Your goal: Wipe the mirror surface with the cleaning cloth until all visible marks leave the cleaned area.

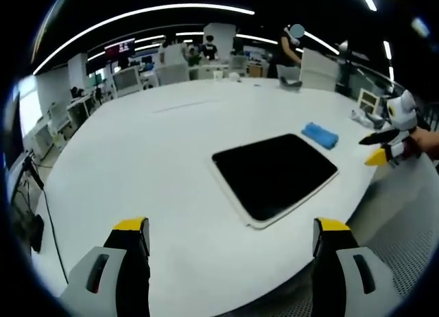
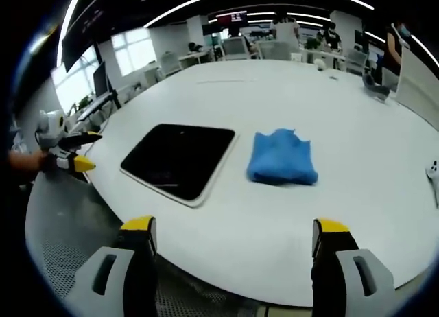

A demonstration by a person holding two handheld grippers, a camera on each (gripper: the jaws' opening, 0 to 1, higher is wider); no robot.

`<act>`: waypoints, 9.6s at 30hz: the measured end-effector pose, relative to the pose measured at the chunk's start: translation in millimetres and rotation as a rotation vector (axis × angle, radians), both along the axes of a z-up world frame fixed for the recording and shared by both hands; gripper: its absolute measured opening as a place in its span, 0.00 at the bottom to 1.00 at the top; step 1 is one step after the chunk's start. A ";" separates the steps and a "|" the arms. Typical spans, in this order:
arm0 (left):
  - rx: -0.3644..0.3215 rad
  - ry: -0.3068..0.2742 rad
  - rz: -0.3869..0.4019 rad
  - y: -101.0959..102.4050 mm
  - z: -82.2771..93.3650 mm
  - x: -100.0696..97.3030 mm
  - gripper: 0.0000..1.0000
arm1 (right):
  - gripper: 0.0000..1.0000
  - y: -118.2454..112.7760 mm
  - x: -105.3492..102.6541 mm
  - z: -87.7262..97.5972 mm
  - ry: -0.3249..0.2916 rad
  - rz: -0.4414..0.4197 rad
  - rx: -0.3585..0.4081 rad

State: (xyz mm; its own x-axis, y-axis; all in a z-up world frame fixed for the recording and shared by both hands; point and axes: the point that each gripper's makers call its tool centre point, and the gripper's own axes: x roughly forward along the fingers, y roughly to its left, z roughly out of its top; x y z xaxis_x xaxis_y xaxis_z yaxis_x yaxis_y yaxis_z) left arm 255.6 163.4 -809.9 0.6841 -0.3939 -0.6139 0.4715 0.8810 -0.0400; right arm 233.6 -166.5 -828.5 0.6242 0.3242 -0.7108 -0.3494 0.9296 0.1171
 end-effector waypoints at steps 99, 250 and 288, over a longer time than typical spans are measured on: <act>0.011 -0.001 0.038 7.1 -1.2 2.1 0.99 | 0.76 -37.7 138.1 55.0 0.200 0.039 -0.082; 0.003 0.027 -0.041 -2.2 -6.6 -4.5 0.99 | 0.04 83.1 139.9 -24.0 0.346 -0.097 0.019; -0.016 -0.005 -0.046 -3.5 -2.6 -1.4 0.99 | 0.04 153.3 161.1 -26.2 0.367 0.004 0.012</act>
